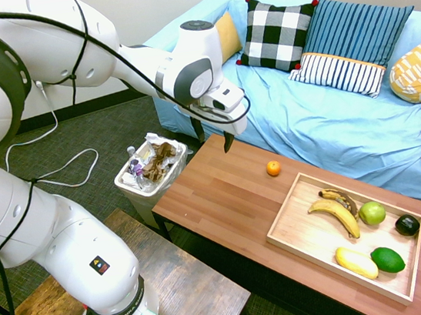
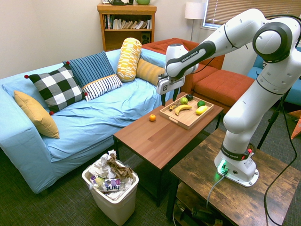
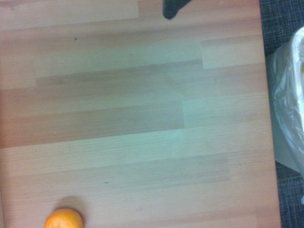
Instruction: Put the tangerine in the tray
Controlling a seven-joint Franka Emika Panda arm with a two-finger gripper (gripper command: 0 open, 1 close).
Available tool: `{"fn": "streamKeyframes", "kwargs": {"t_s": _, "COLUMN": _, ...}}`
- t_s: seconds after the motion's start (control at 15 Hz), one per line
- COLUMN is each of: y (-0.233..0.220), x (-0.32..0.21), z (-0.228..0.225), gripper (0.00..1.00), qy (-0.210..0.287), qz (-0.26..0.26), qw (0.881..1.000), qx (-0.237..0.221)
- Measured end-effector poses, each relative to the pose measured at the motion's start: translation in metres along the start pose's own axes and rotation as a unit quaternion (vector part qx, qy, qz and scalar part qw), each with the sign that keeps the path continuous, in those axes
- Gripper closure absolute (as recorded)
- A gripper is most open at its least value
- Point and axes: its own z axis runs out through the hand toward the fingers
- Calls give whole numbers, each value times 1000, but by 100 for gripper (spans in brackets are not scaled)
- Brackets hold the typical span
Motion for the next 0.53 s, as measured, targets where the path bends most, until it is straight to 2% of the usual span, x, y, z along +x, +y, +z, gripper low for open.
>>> {"fn": "streamKeyframes", "kwargs": {"t_s": 0.27, "y": -6, "x": 11, "z": 10, "gripper": 0, "qy": 7, "qz": 9, "qw": 1000, "qx": 11}}
{"fn": "streamKeyframes", "kwargs": {"t_s": 0.53, "y": -24, "x": 64, "z": 41, "gripper": 0, "qy": 26, "qz": 44, "qw": 998, "qx": 26}}
